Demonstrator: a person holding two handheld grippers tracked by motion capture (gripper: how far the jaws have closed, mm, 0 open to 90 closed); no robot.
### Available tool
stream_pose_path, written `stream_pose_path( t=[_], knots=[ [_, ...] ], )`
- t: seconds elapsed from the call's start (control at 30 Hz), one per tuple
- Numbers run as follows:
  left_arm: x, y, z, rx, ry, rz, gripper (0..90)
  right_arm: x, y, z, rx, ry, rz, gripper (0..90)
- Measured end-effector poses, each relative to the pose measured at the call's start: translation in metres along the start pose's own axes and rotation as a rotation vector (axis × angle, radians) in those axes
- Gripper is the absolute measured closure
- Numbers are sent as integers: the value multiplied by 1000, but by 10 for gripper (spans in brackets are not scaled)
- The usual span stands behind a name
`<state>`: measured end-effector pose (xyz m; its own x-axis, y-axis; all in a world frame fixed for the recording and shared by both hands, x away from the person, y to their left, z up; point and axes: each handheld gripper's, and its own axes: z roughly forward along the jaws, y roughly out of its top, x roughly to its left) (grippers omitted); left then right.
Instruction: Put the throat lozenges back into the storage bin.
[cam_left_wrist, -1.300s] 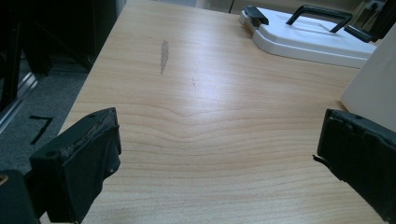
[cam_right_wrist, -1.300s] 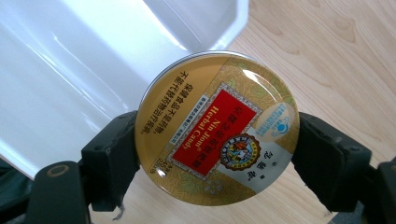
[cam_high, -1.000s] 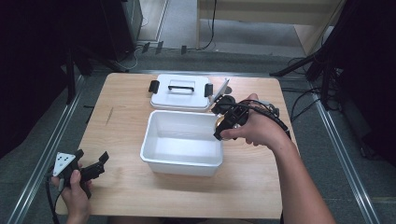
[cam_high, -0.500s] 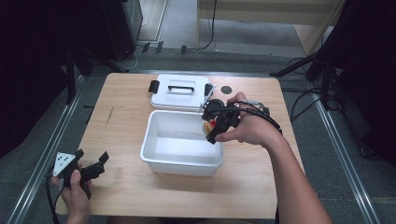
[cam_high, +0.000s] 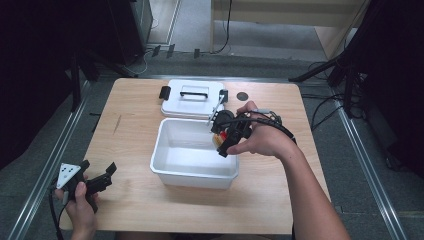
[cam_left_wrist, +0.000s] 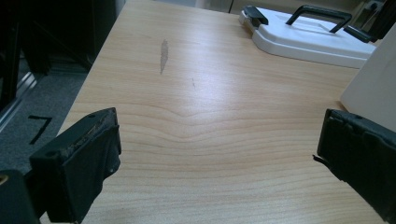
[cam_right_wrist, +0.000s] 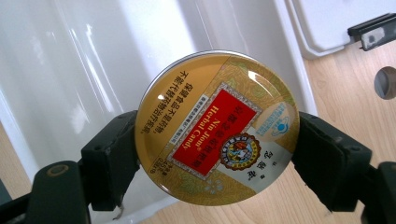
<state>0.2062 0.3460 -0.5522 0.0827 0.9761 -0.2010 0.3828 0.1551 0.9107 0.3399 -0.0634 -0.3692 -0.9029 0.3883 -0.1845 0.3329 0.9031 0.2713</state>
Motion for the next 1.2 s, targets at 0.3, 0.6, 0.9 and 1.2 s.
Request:
stream_pose_path(
  t=[0.3, 0.6, 0.9, 1.2],
  knots=[
    [0, 0, 0, 0, 0, -2, 3, 3, 3, 12, 28, 3, -46, 204],
    [0, 0, 0, 1, 0, -1, 3, 5, 0, 28, 58, 16, -68, 204],
    [0, 0, 0, 3, 0, 0, 3, 9, 0, 39, 84, 21, -93, 204],
    [0, 0, 0, 3, -1, -1, 3, 12, 0, 54, 118, 33, -107, 204]
  ],
)
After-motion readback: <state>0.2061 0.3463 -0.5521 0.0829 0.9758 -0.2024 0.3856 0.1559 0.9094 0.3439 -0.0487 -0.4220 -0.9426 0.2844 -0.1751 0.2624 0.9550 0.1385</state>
